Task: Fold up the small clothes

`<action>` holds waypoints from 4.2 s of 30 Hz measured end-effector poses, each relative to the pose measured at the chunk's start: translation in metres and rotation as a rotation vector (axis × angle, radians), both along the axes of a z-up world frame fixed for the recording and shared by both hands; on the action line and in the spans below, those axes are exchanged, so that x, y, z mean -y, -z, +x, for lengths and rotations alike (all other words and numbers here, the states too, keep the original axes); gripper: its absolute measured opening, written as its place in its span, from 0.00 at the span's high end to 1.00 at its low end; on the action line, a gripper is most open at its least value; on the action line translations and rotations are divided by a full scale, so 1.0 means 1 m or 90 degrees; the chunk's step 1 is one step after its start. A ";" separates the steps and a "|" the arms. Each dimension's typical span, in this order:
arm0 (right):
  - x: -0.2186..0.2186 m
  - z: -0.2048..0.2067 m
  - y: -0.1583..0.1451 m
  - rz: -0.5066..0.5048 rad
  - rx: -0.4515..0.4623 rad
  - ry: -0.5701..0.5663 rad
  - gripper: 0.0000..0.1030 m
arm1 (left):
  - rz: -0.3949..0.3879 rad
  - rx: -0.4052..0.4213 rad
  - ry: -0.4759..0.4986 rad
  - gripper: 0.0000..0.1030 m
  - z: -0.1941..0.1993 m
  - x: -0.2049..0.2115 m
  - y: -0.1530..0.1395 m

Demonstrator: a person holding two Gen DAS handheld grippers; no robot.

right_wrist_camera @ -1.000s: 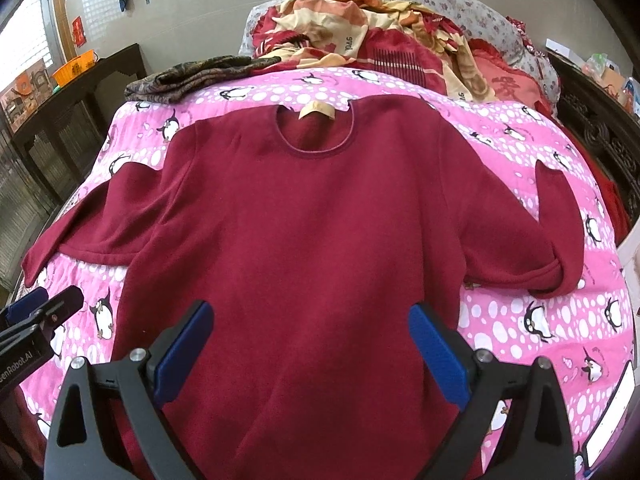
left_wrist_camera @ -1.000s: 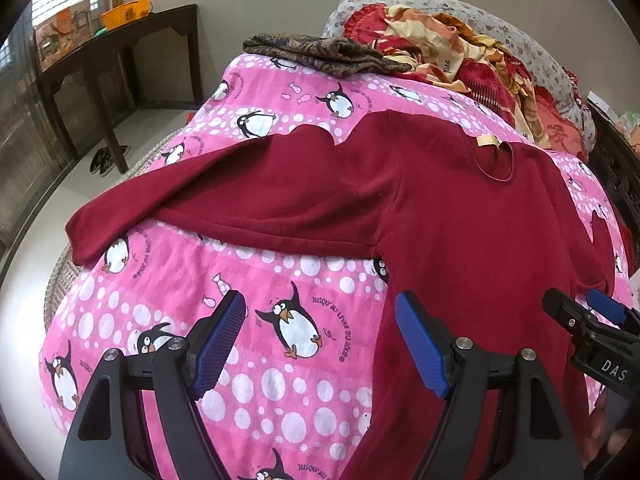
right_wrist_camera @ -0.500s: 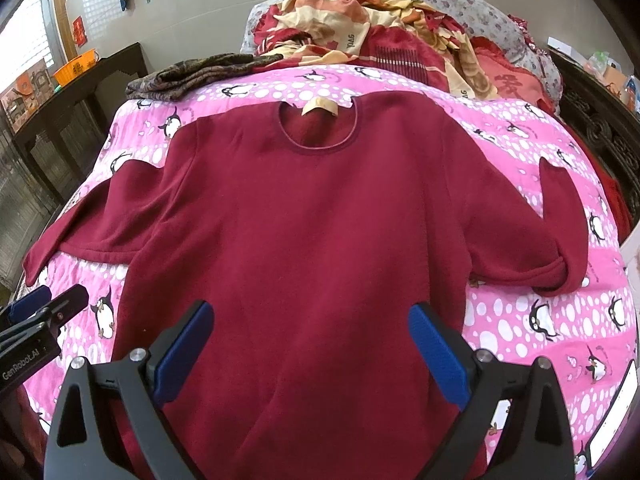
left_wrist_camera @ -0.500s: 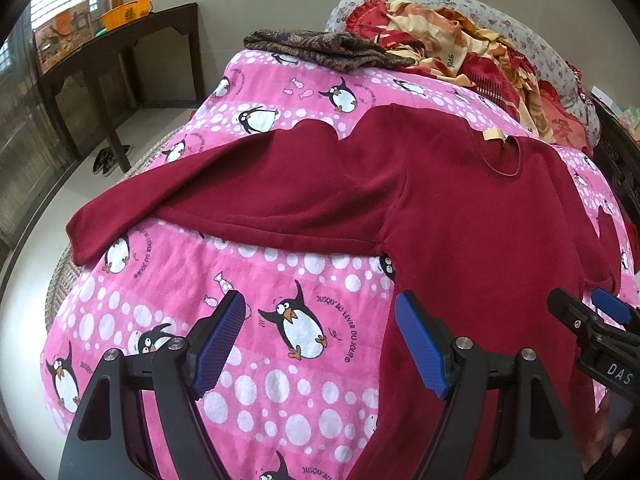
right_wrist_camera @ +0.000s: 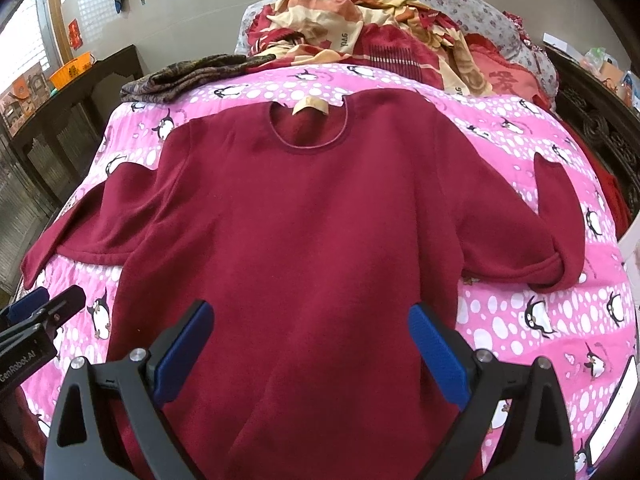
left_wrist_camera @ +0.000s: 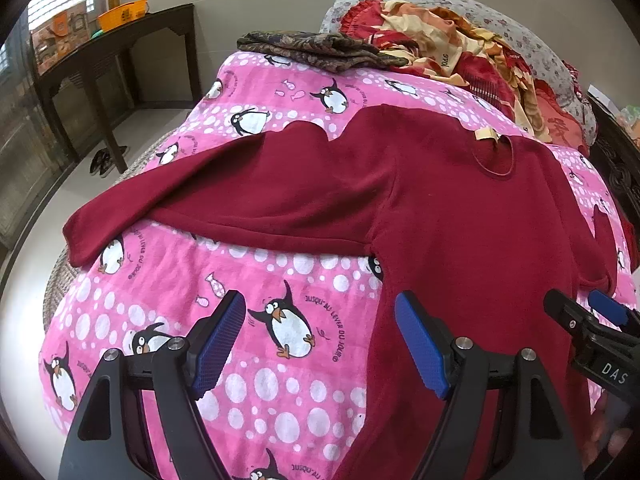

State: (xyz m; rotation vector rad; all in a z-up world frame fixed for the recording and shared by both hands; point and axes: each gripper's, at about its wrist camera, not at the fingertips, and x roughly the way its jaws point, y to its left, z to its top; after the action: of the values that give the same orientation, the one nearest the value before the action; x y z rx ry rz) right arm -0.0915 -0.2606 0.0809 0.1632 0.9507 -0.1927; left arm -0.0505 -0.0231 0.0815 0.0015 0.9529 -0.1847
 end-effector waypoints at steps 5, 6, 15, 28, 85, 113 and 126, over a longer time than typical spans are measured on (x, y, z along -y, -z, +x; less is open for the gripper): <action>0.000 0.000 -0.002 -0.006 0.002 -0.003 0.03 | 0.009 0.003 -0.004 0.42 0.000 -0.002 -0.004; 0.000 0.000 -0.003 -0.007 0.002 -0.004 0.03 | 0.008 0.003 -0.006 0.42 0.000 -0.003 -0.005; -0.005 0.000 -0.017 -0.012 -0.002 -0.010 0.03 | 0.007 0.008 -0.023 0.42 0.000 -0.023 -0.022; -0.025 -0.003 -0.046 -0.029 -0.017 -0.072 0.03 | 0.012 0.028 -0.104 0.42 -0.008 -0.073 -0.051; -0.061 0.051 -0.001 0.021 -0.062 -0.094 0.03 | 0.089 -0.061 -0.128 0.52 0.099 -0.189 0.040; 0.049 0.019 -0.015 0.112 0.019 0.031 0.03 | -0.230 -0.170 0.244 1.00 0.102 0.031 -0.107; 0.092 0.019 -0.003 0.135 0.021 0.009 0.03 | -0.234 -0.286 0.244 1.00 0.124 0.121 0.002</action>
State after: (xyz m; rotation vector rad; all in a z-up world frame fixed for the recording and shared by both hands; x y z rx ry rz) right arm -0.0729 -0.3522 0.0834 0.3671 0.9359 -0.1022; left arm 0.0734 -0.1441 0.0792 -0.2046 1.3488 -0.7362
